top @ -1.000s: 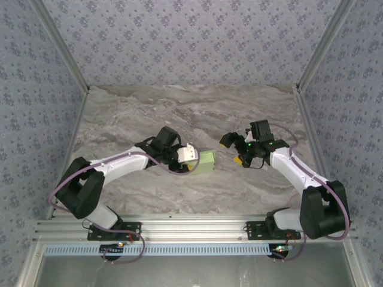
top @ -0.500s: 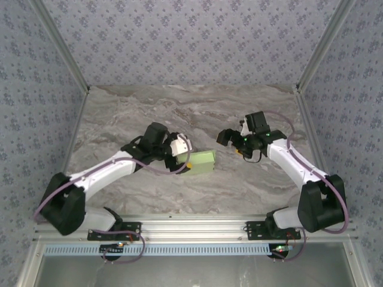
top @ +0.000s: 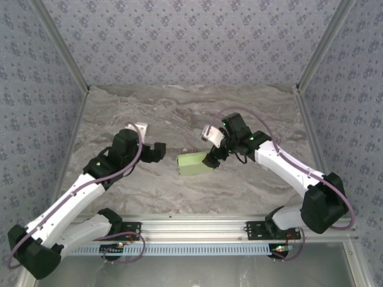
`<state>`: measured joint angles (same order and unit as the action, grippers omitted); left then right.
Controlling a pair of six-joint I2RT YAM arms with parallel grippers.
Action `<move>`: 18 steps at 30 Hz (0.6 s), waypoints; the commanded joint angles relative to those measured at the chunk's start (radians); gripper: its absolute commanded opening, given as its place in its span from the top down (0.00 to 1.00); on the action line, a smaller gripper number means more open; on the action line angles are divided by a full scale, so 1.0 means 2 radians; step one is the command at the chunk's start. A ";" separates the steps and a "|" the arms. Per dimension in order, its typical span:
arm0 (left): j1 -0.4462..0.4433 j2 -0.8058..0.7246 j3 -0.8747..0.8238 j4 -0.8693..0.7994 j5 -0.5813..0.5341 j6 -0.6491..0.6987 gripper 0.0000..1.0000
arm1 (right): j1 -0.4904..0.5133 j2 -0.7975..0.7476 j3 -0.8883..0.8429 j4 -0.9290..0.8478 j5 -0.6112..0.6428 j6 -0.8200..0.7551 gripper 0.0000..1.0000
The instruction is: Fold the paper box
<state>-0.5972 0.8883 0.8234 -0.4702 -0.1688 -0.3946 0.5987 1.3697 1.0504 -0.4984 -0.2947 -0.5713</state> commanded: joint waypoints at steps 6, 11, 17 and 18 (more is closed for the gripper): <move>0.025 -0.050 -0.079 -0.014 0.039 -0.178 0.01 | 0.034 0.037 0.062 -0.049 -0.011 -0.246 0.00; 0.046 -0.046 -0.087 -0.027 0.055 -0.176 0.01 | 0.051 0.071 0.100 -0.090 0.017 -0.274 0.00; 0.070 -0.035 -0.087 -0.027 0.118 -0.173 0.01 | 0.067 0.117 0.129 -0.131 0.032 -0.259 0.00; 0.074 -0.028 -0.083 -0.032 0.133 -0.174 0.01 | 0.068 0.124 0.131 -0.135 0.031 -0.256 0.01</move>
<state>-0.4683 0.8120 0.6407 -0.5060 0.0002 -0.7273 0.7231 1.5856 1.2808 -0.6712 -0.2523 -1.0523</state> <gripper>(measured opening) 0.993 0.998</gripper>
